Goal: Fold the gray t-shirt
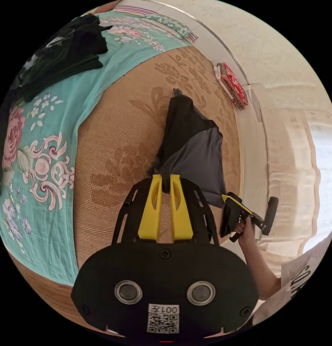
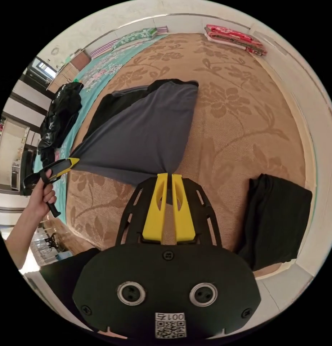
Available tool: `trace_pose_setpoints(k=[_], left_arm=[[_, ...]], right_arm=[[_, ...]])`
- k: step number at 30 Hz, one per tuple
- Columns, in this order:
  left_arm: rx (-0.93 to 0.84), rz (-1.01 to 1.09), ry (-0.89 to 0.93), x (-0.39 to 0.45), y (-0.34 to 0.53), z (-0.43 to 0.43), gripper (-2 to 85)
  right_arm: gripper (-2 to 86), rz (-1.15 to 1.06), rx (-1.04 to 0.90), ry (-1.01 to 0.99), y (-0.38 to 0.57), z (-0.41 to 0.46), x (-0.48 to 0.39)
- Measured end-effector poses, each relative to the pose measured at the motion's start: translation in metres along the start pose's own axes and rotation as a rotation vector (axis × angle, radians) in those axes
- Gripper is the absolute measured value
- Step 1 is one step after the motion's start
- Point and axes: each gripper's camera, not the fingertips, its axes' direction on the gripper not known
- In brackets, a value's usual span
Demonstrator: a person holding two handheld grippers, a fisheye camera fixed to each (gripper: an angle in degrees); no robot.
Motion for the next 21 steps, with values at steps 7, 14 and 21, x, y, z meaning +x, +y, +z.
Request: trace_pose_setpoints(k=[7, 14, 21], left_arm=[[0.074, -0.087, -0.074, -0.033, 0.009, -0.03, 2.7], [-0.011, 0.066, -0.098, -0.025, -0.003, -0.034, 9.1], [-0.036, 0.086, -0.303, -0.009, -0.009, -0.027, 8.6]], right_arm=[[6.0, -0.025, -0.003, 0.085, 0.036, 0.014, -0.002], [14.6, 0.01, -0.067, 0.0, 0.05, 0.042, -0.008], [6.2, 0.02, -0.078, 0.096, 0.067, 0.054, -0.027]])
